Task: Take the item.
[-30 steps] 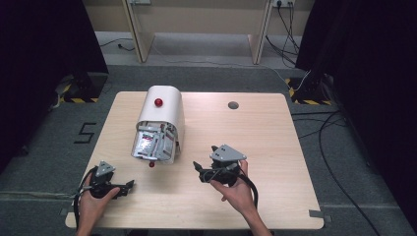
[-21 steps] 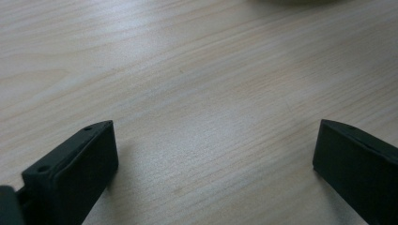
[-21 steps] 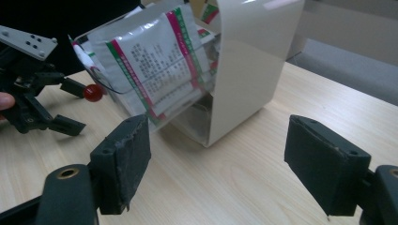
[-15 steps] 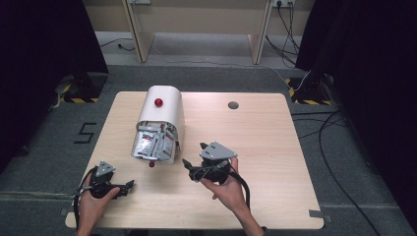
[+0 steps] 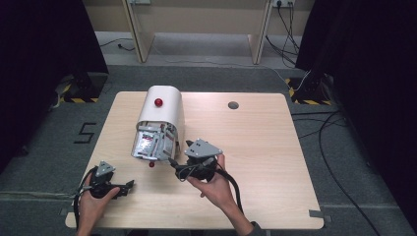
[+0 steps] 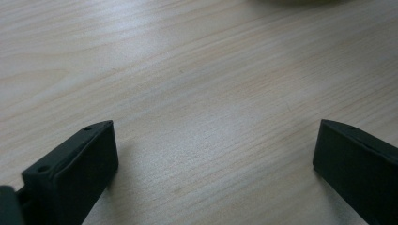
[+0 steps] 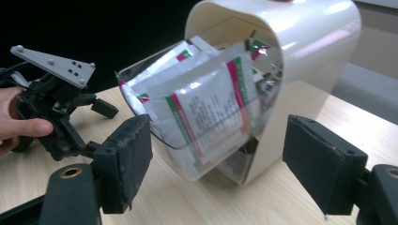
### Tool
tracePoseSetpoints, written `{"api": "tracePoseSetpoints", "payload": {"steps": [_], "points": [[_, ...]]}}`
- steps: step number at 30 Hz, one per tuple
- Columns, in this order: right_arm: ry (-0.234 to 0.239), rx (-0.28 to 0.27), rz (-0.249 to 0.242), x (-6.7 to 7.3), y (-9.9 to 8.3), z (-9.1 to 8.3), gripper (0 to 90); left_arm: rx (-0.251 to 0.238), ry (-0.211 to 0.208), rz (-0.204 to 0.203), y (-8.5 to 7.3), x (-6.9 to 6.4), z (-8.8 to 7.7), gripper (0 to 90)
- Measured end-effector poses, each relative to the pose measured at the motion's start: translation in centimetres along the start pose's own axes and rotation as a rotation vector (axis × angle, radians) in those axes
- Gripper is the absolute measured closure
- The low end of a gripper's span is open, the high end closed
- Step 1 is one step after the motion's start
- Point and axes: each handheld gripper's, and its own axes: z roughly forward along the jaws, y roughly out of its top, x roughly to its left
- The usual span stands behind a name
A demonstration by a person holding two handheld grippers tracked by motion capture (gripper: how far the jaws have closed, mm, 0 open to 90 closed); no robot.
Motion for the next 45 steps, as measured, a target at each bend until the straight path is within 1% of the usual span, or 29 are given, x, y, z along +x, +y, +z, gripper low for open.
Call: {"api": "tracePoseSetpoints", "payload": {"steps": [8,12,20,27,32,34,36,40,45], "points": [[0.009,0.01,-0.028,1.1,0.9,1.2,25.4,0.0,0.0,0.0,0.0,0.0,0.0,0.0],[0.013,0.012,-0.041,1.4,1.3,1.7,26.0,0.0,0.001,0.0,0.0,0.0,0.0,0.0],[0.003,0.025,-0.043,1.7,1.5,2.7,27.2,0.0,0.001,0.0,0.0,0.0,0.0,0.0],[-0.017,0.041,-0.058,1.8,1.9,3.6,29.3,0.0,0.001,0.0,0.0,0.0,0.0,0.0],[-0.039,0.057,-0.059,1.7,1.9,4.4,30.0,0.0,0.001,0.0,0.0,0.0,0.0,0.0],[-0.048,0.061,-0.061,1.7,1.9,4.6,32.8,0.0,0.001,0.0,0.0,0.0,0.0,0.0],[-0.051,0.063,-0.049,1.5,1.8,4.6,35.0,0.0,0.001,0.0,0.0,0.0,0.0,0.0],[-0.038,0.062,-0.034,1.3,1.7,4.6,42.6,0.0,0.002,0.0,0.0,0.0,0.0,0.0],[-0.027,0.067,-0.023,1.1,1.7,4.5,49.1,0.0,0.002,0.0,0.0,0.0,0.0,0.0]]}}
